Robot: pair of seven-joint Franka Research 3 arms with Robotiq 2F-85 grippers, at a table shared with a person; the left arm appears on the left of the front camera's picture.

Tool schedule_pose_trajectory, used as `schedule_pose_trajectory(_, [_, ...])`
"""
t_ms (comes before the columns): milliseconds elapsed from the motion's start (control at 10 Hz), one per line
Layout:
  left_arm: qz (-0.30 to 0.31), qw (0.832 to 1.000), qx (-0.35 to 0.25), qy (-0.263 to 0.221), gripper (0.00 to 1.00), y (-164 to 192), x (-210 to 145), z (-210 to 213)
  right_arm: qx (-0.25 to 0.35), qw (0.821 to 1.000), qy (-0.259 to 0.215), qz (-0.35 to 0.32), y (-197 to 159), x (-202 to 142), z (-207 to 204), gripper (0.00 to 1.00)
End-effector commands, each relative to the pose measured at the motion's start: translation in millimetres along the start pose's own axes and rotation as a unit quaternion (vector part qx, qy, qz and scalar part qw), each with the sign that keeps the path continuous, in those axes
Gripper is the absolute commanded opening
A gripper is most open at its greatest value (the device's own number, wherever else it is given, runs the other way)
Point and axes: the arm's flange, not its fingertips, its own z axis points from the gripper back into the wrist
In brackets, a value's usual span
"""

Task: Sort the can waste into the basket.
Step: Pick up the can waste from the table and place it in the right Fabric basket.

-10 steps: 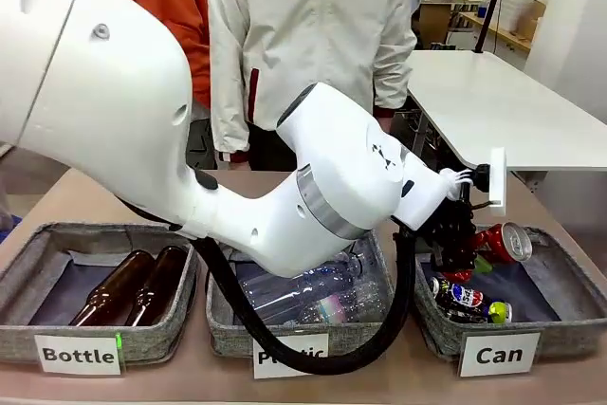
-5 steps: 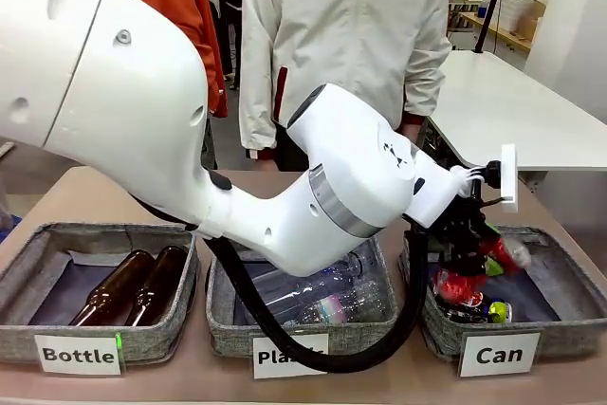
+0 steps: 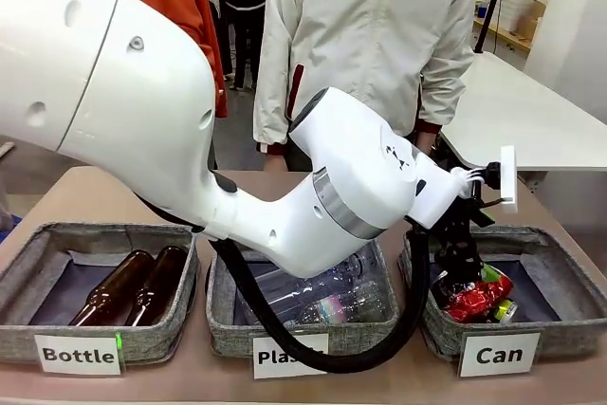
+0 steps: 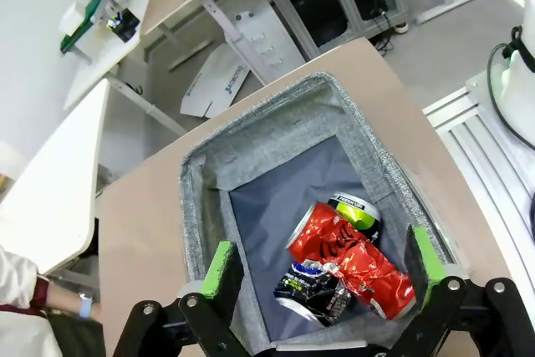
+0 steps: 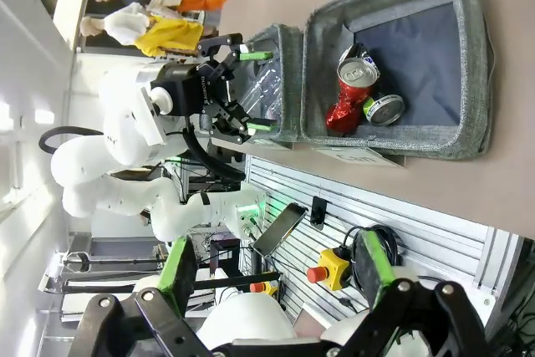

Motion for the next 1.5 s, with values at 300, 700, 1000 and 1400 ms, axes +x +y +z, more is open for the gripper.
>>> schedule_pose_trajectory(300, [0.070,0.996,-0.001,0.054,1.00,-7,0,53,-0.008,1.000,0.013,-0.006,3,13,-11,1.00])
schedule_pose_trajectory(700, [0.258,0.964,-0.032,0.061,1.00,-20,-30,218,0.002,0.994,0.106,0.026,50,86,-114,1.00])
schedule_pose_trajectory(1000, [0.448,0.891,0.053,-0.047,1.00,-44,-102,348,0.090,0.980,0.167,0.056,82,125,-211,1.00])
schedule_pose_trajectory(1400, [0.675,0.709,0.053,-0.197,1.00,-115,-264,499,0.207,0.969,0.131,0.040,86,150,-268,1.00])
